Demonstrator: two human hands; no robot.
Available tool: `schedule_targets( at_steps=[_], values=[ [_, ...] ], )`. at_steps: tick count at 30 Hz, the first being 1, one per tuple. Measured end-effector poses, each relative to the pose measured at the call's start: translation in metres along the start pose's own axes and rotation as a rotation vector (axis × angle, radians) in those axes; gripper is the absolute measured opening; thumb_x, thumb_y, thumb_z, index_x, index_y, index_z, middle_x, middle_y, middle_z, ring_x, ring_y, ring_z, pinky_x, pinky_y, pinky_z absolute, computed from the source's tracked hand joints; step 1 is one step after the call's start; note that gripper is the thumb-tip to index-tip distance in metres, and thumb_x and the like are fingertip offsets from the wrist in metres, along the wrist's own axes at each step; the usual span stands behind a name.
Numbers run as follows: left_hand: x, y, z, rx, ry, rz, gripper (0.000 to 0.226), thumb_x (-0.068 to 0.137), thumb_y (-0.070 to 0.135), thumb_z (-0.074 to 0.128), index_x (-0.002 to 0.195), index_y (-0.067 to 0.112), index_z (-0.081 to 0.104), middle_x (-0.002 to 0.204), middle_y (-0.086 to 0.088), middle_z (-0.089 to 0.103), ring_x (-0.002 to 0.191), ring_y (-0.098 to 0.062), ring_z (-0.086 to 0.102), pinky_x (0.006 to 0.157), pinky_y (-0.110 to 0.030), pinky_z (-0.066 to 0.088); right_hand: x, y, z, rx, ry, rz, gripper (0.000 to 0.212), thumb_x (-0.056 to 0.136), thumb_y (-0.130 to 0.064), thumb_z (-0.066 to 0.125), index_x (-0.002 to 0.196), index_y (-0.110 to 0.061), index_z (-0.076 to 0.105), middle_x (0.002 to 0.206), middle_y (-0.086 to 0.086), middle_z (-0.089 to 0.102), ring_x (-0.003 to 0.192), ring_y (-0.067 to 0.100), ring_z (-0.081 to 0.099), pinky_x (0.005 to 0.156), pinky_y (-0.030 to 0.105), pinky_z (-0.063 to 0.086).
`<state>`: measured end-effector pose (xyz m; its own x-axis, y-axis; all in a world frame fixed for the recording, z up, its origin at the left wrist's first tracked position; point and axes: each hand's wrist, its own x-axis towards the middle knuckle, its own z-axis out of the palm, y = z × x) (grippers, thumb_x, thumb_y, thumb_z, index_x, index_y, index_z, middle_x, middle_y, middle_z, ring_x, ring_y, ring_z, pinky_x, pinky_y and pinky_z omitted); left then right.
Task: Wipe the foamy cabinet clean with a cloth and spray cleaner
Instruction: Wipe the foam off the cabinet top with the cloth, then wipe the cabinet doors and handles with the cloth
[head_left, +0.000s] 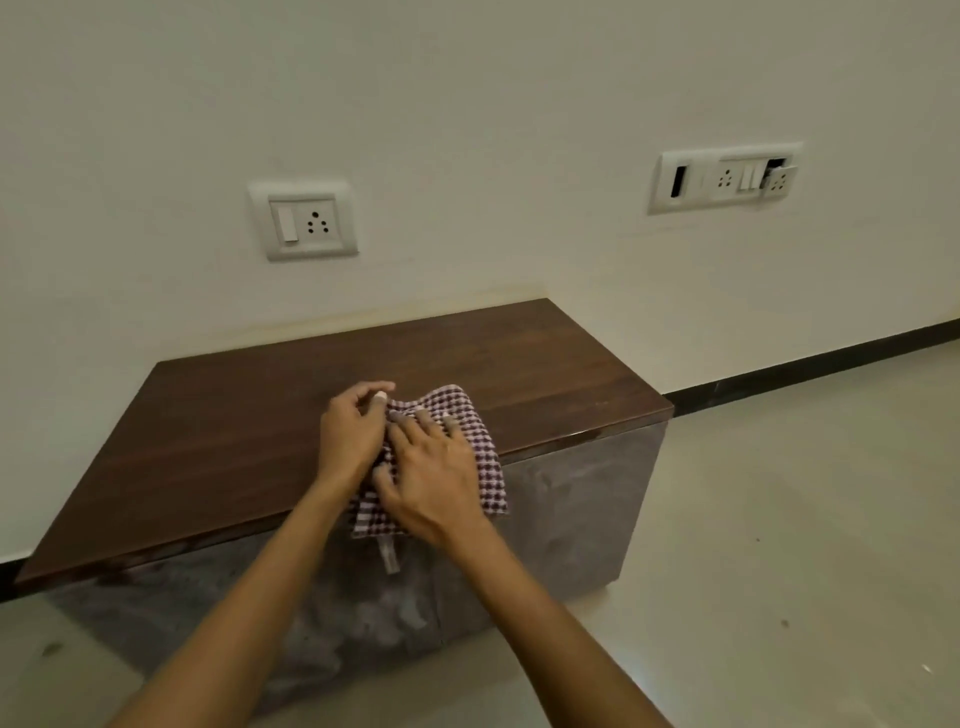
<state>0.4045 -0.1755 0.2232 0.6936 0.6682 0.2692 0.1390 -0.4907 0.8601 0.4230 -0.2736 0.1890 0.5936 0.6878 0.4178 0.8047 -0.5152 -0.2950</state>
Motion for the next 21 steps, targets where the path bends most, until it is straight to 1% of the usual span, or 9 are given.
schedule_targets(
  at_steps=[2, 4, 6, 8, 10, 12, 15, 18, 21],
  values=[
    [0.000, -0.008, -0.030, 0.062, 0.064, -0.039, 0.025, 0.091, 0.011, 0.047, 0.107, 0.010, 0.066, 0.115, -0.010, 0.065, 0.100, -0.017, 0.058, 0.085, -0.025, 0.041, 0.003, -0.023, 0.008, 0.017, -0.047, -0.052, 0.065, 0.083, -0.044, 0.025, 0.138, -0.012, 0.039, 0.145, 0.007, 0.041, 0.136, 0.025, 0.032, 0.113, 0.045, 0.015],
    [-0.004, -0.015, -0.056, 0.136, 0.075, -0.050, 0.025, 0.091, 0.012, 0.047, 0.107, 0.010, 0.066, 0.116, -0.010, 0.065, 0.106, -0.021, 0.058, 0.089, -0.029, 0.042, 0.006, -0.048, 0.015, 0.053, -0.094, -0.080, 0.061, 0.087, -0.041, 0.030, 0.140, -0.010, 0.036, 0.146, 0.009, 0.038, 0.137, 0.027, 0.028, 0.114, 0.045, 0.012],
    [-0.012, -0.020, -0.079, 0.200, 0.071, -0.056, 0.024, 0.091, 0.011, 0.048, 0.107, 0.009, 0.066, 0.115, -0.012, 0.065, 0.108, -0.024, 0.058, 0.091, -0.031, 0.042, 0.014, -0.080, 0.030, 0.074, -0.163, -0.117, 0.059, 0.093, -0.039, 0.033, 0.144, -0.010, 0.029, 0.150, 0.011, 0.031, 0.140, 0.029, 0.021, 0.115, 0.047, 0.006],
    [-0.022, -0.027, -0.102, 0.286, 0.067, -0.060, 0.024, 0.091, 0.011, 0.049, 0.106, 0.008, 0.067, 0.113, -0.014, 0.066, 0.107, -0.027, 0.059, 0.091, -0.033, 0.043, 0.022, -0.116, 0.048, -0.037, -0.244, -0.194, 0.063, 0.096, -0.044, 0.032, 0.148, -0.012, 0.017, 0.154, 0.011, 0.019, 0.144, 0.028, 0.008, 0.116, 0.046, -0.002],
    [-0.030, -0.037, -0.125, 0.377, 0.086, -0.063, 0.024, 0.090, 0.011, 0.050, 0.105, 0.007, 0.068, 0.113, -0.016, 0.067, 0.107, -0.029, 0.059, 0.095, -0.036, 0.043, 0.029, -0.149, 0.064, -0.207, -0.304, -0.270, 0.067, 0.096, -0.047, 0.029, 0.148, -0.010, 0.009, 0.156, 0.014, 0.012, 0.144, 0.029, 0.002, 0.116, 0.046, -0.006],
    [-0.036, -0.049, -0.149, 0.422, 0.128, -0.083, 0.024, 0.089, 0.009, 0.050, 0.104, 0.007, 0.069, 0.115, -0.017, 0.066, 0.109, -0.031, 0.058, 0.099, -0.039, 0.041, 0.033, -0.178, 0.075, -0.309, -0.337, -0.325, 0.068, 0.096, -0.047, 0.030, 0.148, -0.007, 0.012, 0.155, 0.015, 0.015, 0.144, 0.030, 0.006, 0.116, 0.047, -0.004],
    [-0.042, -0.065, -0.177, 0.445, 0.171, -0.096, 0.024, 0.090, 0.009, 0.049, 0.106, 0.007, 0.067, 0.117, -0.017, 0.064, 0.110, -0.032, 0.057, 0.100, -0.039, 0.039, 0.039, -0.206, 0.081, -0.354, -0.331, -0.384, 0.067, 0.096, -0.045, 0.031, 0.146, -0.005, 0.014, 0.153, 0.015, 0.019, 0.143, 0.030, 0.011, 0.118, 0.046, 0.001],
    [-0.045, -0.075, -0.189, 0.454, 0.199, -0.105, 0.024, 0.091, 0.011, 0.049, 0.108, 0.007, 0.065, 0.119, -0.018, 0.062, 0.111, -0.033, 0.056, 0.100, -0.040, 0.039, 0.039, -0.216, 0.083, -0.362, -0.313, -0.416, 0.066, 0.096, -0.044, 0.032, 0.147, -0.006, 0.014, 0.154, 0.013, 0.019, 0.143, 0.028, 0.011, 0.118, 0.046, 0.003],
    [-0.051, -0.078, -0.189, 0.462, 0.205, -0.093, 0.022, 0.089, 0.009, 0.051, 0.106, 0.007, 0.065, 0.118, -0.018, 0.062, 0.110, -0.033, 0.056, 0.100, -0.041, 0.040, 0.034, -0.212, 0.091, -0.422, -0.281, -0.466, 0.066, 0.095, -0.045, 0.037, 0.146, -0.009, 0.017, 0.153, 0.010, 0.024, 0.142, 0.026, 0.015, 0.118, 0.043, 0.006]
  ],
)
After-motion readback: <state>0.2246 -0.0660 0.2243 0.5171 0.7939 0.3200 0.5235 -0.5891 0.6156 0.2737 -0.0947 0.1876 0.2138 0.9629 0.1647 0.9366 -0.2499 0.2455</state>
